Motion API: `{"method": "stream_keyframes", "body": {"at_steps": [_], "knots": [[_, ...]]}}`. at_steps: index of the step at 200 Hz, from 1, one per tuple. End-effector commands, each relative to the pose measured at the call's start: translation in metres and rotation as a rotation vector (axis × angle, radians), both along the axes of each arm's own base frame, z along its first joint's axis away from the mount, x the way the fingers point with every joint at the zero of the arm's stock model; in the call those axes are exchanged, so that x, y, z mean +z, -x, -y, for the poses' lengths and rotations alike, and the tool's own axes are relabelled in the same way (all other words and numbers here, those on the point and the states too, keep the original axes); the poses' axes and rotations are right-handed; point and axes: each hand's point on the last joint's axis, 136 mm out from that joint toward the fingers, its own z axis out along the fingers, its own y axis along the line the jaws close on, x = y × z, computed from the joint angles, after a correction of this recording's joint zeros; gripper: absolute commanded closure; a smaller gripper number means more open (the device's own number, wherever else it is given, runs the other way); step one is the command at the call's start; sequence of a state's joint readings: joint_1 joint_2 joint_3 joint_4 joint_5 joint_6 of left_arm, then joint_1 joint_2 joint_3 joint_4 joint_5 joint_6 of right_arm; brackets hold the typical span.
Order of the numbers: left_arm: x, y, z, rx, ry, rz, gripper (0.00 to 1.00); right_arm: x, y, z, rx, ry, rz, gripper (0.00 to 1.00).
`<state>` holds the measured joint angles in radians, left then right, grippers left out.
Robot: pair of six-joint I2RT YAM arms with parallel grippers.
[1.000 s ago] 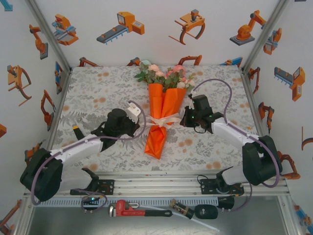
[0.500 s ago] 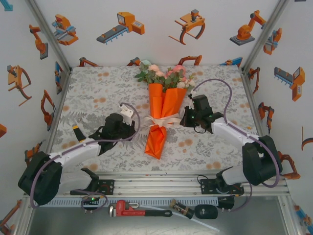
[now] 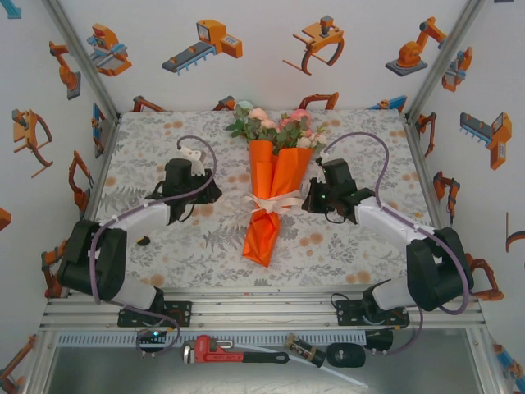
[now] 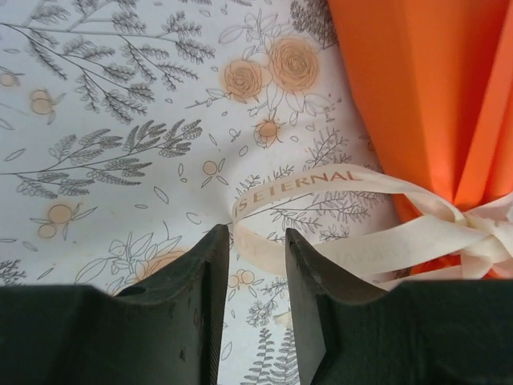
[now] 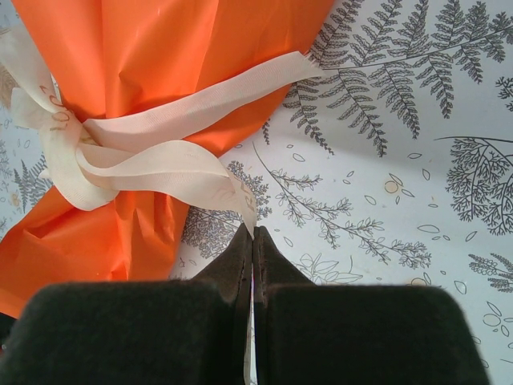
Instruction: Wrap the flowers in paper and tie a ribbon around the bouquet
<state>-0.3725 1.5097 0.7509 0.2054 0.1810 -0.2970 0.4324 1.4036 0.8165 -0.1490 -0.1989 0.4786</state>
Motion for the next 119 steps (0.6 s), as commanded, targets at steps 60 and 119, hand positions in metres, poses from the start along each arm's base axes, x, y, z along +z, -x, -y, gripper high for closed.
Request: {"method": "stream_keyframes", "body": {"at_steps": [60, 119], "knots": [[-0.036, -0.001, -0.005, -0.01, -0.103, -0.097, 0.57, 0.027, -0.009, -0.009, 0.024, -0.05, 0.055, 1.0], [-0.047, -0.003, 0.005, -0.01, -0.067, -0.135, 0.78, 0.038, -0.012, -0.015, 0.039, -0.086, 0.077, 1.0]]}}
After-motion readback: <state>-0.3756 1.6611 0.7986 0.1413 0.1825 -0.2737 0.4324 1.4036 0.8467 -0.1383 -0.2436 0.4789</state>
